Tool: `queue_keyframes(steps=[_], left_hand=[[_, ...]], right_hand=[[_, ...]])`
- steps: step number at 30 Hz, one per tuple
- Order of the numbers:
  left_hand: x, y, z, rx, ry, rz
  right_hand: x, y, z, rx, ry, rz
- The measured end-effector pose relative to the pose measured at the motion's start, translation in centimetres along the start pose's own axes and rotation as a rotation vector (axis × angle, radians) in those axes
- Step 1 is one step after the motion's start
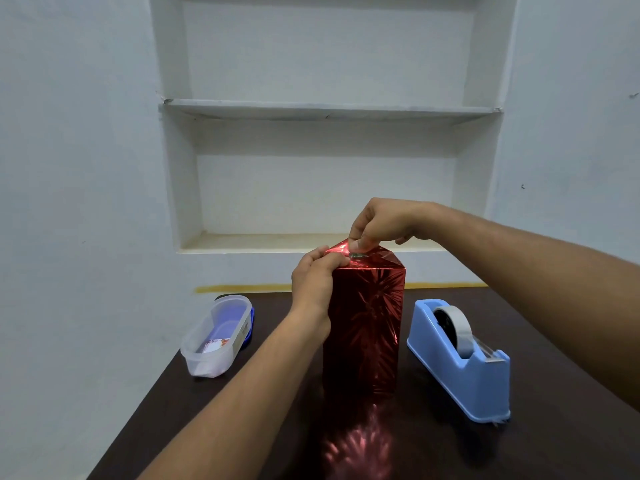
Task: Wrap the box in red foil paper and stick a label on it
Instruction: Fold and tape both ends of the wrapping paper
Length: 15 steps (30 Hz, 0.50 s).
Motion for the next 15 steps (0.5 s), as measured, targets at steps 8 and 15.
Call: queue_keyframes(steps=[8,15], left_hand=[[0.4,0.2,0.5,-0.015,-0.007,0.004],[0.3,0.6,0.8,-0.092,-0.046,0.007]], right_hand=[[-0.4,-0.4,-0.4,0.068,-0.094,0.125],[-0.6,-1.2,-0.2,0.146,-0.03,0.185]])
Point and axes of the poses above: each hand's wrist, its own x-axis away from the middle knuckle, its own y-axis out of the palm, z = x × y, the point moved 10 cm from there along -x, towards the middle knuckle, and after that the axes turned 5 degrees about y, right-handed, at the moved point
